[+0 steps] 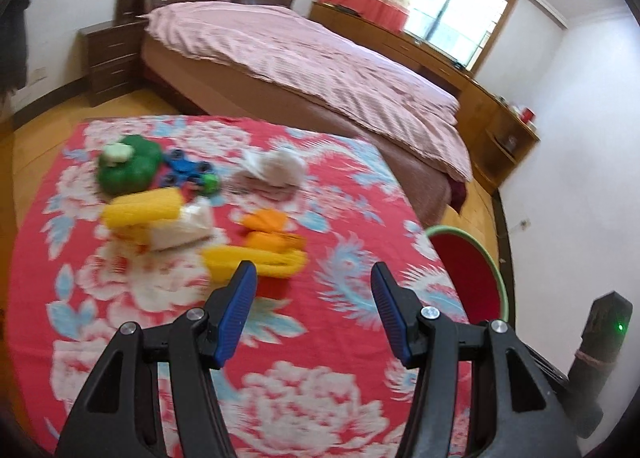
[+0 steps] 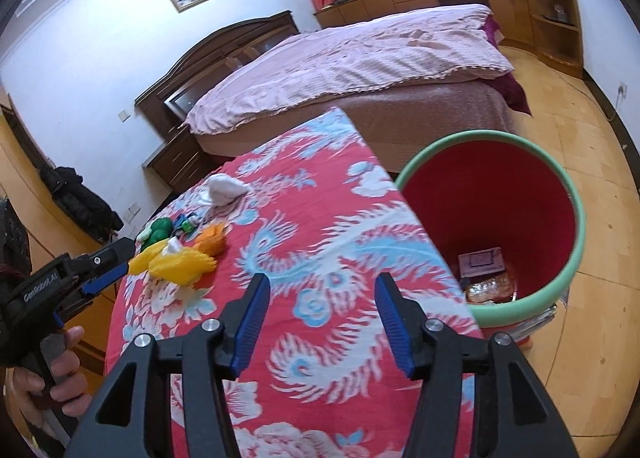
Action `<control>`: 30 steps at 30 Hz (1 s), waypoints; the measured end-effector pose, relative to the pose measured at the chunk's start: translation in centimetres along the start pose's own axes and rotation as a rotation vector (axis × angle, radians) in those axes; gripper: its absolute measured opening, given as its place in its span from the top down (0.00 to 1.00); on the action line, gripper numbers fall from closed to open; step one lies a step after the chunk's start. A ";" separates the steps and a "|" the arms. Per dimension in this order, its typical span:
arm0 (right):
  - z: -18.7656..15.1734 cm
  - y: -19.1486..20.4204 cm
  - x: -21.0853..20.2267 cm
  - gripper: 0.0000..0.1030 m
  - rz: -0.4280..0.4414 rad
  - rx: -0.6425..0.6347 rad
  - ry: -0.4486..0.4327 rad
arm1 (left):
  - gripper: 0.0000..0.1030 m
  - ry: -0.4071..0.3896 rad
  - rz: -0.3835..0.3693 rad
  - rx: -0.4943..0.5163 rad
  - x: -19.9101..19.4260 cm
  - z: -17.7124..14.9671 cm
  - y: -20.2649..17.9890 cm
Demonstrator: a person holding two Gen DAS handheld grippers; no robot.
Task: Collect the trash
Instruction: 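Move both tools back from the bin to the table, then grasp the yellow foam net with the left tool while the right tool grasps the white cloth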
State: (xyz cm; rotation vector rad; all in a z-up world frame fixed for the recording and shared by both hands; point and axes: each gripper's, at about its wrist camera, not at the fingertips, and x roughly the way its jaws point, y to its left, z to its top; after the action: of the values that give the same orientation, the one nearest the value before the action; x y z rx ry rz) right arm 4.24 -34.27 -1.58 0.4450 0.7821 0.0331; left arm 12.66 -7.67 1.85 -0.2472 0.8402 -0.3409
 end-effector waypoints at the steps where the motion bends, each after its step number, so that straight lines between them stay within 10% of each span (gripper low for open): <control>1: 0.0 0.4 0.2 0.42 0.003 -0.007 0.004 | 0.43 -0.007 0.014 -0.011 -0.2 0.3 0.8; 15: 1.2 4.4 3.7 0.40 0.015 -0.080 0.057 | 0.43 -0.038 0.153 -0.206 0.6 3.4 11.4; 30: 1.6 5.3 7.1 0.40 -0.026 -0.108 0.113 | 0.46 0.025 0.071 -0.337 5.6 2.2 14.9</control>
State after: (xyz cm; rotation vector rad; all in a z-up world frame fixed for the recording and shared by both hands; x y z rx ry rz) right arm 11.13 -28.64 -3.28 0.3327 0.8928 0.0764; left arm 20.71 3.94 -5.71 -0.5260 0.9276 -0.1345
